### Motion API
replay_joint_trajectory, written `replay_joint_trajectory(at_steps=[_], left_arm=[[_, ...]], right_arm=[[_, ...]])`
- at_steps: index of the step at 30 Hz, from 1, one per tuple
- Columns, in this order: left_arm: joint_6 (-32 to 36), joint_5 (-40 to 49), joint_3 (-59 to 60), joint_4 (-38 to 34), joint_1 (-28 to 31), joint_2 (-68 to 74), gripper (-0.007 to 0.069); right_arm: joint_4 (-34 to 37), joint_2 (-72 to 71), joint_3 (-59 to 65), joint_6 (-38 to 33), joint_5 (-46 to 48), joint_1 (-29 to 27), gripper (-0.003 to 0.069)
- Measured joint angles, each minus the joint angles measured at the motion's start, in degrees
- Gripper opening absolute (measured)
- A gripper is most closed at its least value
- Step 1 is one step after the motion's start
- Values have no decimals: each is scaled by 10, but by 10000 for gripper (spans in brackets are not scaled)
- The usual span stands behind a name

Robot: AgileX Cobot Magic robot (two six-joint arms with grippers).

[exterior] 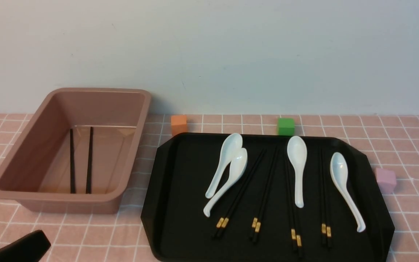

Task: On pink tablecloth take chopsticks from black tray and put them in box.

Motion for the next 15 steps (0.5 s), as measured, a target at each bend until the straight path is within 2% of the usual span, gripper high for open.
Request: replay_joint_trajectory(at_steps=[7,15], left_arm=[[3,-1,0,1,0,0,-13],[5,-4,0,55,0,0,-13]], right_arm=[[0,0,0,0,0,0,240],[0,0,0,0,0,0,240]])
